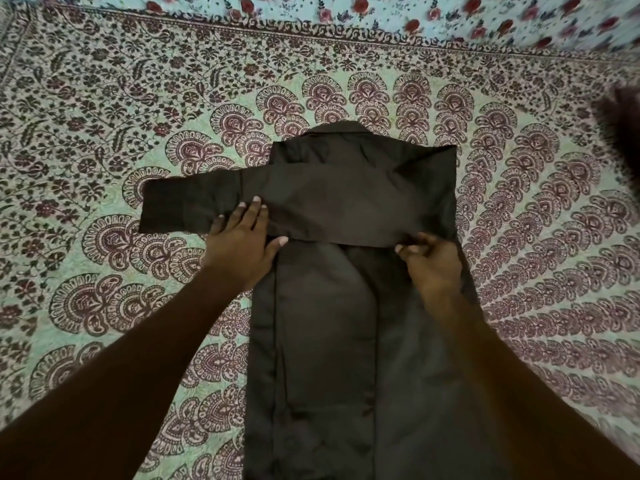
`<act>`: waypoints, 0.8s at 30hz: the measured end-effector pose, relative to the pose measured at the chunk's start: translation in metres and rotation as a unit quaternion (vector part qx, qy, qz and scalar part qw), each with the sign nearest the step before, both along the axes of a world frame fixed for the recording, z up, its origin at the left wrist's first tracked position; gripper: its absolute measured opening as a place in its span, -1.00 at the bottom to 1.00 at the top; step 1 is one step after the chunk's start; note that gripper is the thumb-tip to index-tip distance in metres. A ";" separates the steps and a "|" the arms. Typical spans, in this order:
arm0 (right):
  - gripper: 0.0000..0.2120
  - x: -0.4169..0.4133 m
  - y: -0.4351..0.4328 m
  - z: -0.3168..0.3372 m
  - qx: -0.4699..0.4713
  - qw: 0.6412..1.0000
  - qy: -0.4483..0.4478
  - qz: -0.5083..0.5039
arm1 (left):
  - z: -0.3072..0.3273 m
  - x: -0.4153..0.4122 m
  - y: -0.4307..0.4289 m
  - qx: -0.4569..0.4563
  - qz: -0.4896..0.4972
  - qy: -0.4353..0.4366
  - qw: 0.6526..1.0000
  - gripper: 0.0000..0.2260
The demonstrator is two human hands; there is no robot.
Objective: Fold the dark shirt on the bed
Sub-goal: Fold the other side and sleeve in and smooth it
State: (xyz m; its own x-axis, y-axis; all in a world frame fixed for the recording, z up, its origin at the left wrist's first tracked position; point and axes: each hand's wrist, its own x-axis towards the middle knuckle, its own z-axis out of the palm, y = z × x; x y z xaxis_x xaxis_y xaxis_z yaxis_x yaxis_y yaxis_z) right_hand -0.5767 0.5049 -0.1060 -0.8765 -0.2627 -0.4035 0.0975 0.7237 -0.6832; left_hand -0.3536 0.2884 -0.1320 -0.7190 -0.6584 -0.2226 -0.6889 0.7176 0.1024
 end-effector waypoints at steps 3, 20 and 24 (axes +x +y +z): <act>-0.56 0.007 0.023 0.000 0.138 0.964 0.189 0.123 | 0.008 -0.014 0.016 -0.014 -0.013 -0.005 1.000 -0.29; -0.39 0.037 0.124 -0.002 0.277 0.928 0.115 0.221 | 0.018 -0.079 0.102 0.082 -0.136 -0.068 0.985 -0.32; -0.42 0.058 0.166 0.000 0.267 0.923 0.126 0.247 | 0.010 -0.079 0.109 0.097 -0.106 -0.130 0.981 -0.30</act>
